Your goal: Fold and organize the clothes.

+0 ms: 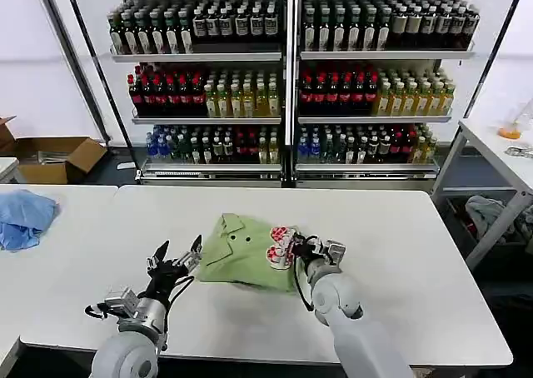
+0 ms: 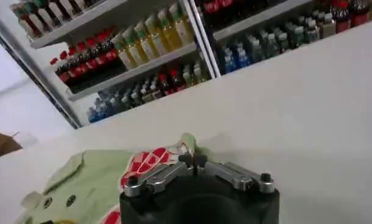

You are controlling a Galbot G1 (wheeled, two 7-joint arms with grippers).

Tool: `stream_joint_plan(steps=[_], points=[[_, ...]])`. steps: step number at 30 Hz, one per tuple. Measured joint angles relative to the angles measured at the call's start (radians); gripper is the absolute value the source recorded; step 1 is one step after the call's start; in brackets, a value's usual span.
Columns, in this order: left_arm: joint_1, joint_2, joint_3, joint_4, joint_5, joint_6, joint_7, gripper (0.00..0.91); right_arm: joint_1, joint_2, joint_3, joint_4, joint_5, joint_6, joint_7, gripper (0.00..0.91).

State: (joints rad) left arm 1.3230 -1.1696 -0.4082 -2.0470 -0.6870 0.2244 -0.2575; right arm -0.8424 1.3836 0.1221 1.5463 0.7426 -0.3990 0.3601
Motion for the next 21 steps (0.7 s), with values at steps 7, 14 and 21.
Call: stream_joint_plan(steps=[7, 14, 21], points=[[-0.010, -0.005, 0.015, 0.000, 0.005, 0.001, 0.001, 0.907, 0.090, -0.045, -0.019, -0.113, -0.085, 0.030, -0.094, 0.000], [-0.014, 0.004, 0.025, 0.001, 0.022, -0.001, 0.006, 0.907, 0.160, -0.072, -0.025, -0.190, -0.186, 0.062, -0.179, 0.907], [-0.017, 0.026, 0.034, -0.001, 0.055, -0.011, 0.013, 0.907, 0.092, -0.106, 0.022, -0.099, -0.294, 0.112, -0.195, 0.907]])
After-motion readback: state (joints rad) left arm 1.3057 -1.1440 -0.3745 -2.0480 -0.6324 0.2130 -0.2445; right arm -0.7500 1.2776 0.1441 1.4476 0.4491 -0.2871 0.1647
